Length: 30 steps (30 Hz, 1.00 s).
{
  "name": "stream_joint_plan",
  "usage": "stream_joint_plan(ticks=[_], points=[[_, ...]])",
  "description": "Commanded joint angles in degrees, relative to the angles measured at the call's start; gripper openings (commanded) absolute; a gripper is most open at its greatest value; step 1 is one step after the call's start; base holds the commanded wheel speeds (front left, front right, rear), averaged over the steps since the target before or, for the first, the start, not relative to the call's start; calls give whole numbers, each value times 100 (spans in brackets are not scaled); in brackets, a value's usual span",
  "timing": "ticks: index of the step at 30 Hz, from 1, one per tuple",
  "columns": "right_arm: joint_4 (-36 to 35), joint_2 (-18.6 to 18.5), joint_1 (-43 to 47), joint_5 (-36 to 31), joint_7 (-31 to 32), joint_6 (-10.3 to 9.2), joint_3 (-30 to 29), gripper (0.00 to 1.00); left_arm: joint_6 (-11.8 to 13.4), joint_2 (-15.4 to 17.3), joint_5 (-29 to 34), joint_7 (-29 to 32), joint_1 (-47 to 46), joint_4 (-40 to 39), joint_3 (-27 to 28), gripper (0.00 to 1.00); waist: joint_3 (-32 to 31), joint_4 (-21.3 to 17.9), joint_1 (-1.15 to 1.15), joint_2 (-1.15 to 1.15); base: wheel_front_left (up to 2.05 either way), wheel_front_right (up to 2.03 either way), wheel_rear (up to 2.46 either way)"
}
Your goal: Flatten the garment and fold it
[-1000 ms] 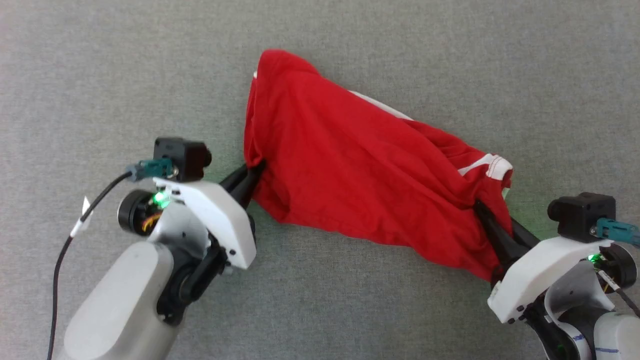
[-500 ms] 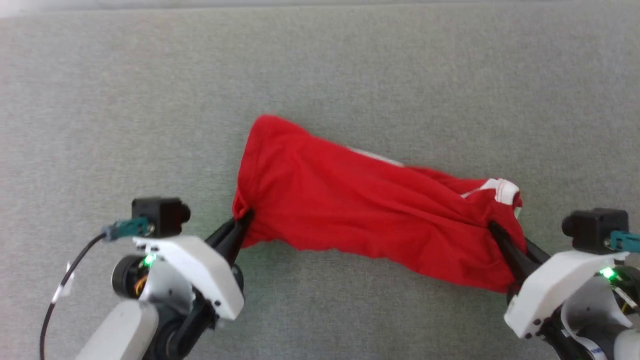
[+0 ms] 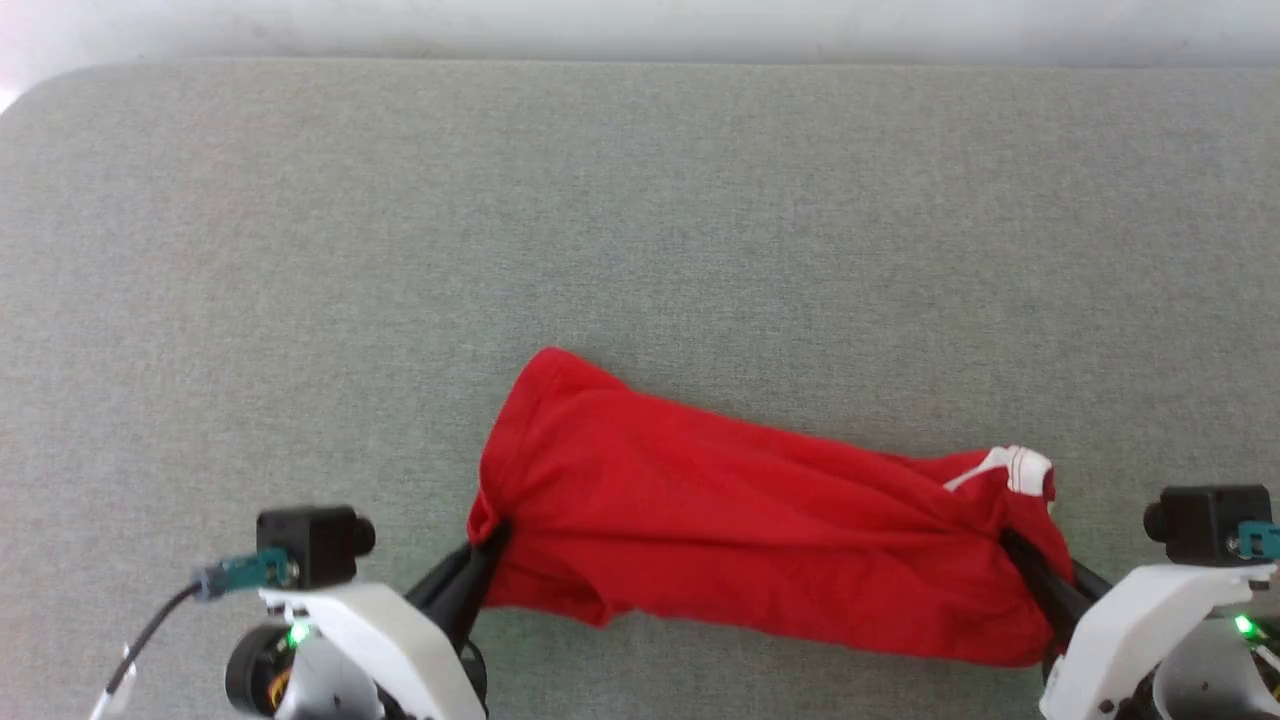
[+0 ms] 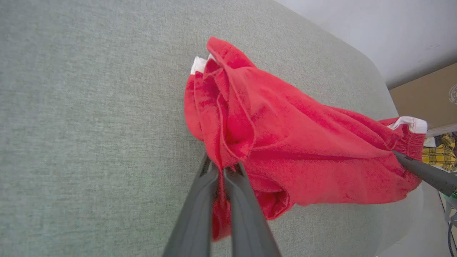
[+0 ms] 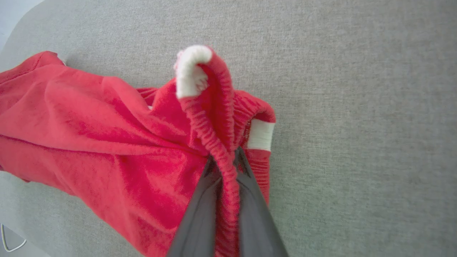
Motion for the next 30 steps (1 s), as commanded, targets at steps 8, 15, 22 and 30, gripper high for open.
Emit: stream_joint_plan(ticks=[8, 15, 22, 30], points=[[-58, 6, 232, 59, 248, -5, -152, 0, 117, -104, -111, -227, 413, -34, 22, 0, -61, 134, 1, 0, 0, 0, 0], [138, 6, 214, 7, 81, -5, -141, 0, 98, -297, -138, -368, 426, 375, -52, 0, -189, 161, 1, 0, 0, 0, 0], [404, 6, 84, -40, -186, -5, -65, 100, 13, -494, -156, -468, 210, 944, -117, 23, -283, 161, 1, 0, 0, 0, 0], [412, 6, 124, -40, -197, -5, 62, 100, -60, -634, -167, -649, 117, 1297, -121, 100, -395, 161, 1, 0, 0, 0, 0]])
